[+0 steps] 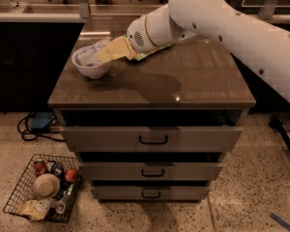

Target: Pick blue plastic bottle from white bowl and place on counter

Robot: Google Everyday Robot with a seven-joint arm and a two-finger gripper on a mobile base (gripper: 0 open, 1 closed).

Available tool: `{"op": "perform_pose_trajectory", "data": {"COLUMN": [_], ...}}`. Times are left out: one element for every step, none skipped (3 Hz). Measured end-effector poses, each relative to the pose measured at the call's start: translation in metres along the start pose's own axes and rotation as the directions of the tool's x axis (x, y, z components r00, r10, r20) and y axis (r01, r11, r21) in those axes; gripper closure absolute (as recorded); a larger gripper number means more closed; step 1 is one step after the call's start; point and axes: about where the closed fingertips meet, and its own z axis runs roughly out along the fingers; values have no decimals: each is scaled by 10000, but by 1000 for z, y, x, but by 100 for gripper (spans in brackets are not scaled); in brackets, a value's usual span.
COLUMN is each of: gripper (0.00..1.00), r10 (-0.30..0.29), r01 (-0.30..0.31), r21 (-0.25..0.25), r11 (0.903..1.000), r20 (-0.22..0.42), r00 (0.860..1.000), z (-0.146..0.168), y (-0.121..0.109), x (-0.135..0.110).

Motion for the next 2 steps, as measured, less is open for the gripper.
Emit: {"op": "perform_pose_trajectory", "data": {"gripper": [17,41], "r10": [-13,-26], "r01": [13,26], "r21": [-33,-64], "r11": [10000,10000], "r20": [-9,-18], "r00": [10000,10000], "z": [2,3], "y": [2,3], "x": [0,0]}}
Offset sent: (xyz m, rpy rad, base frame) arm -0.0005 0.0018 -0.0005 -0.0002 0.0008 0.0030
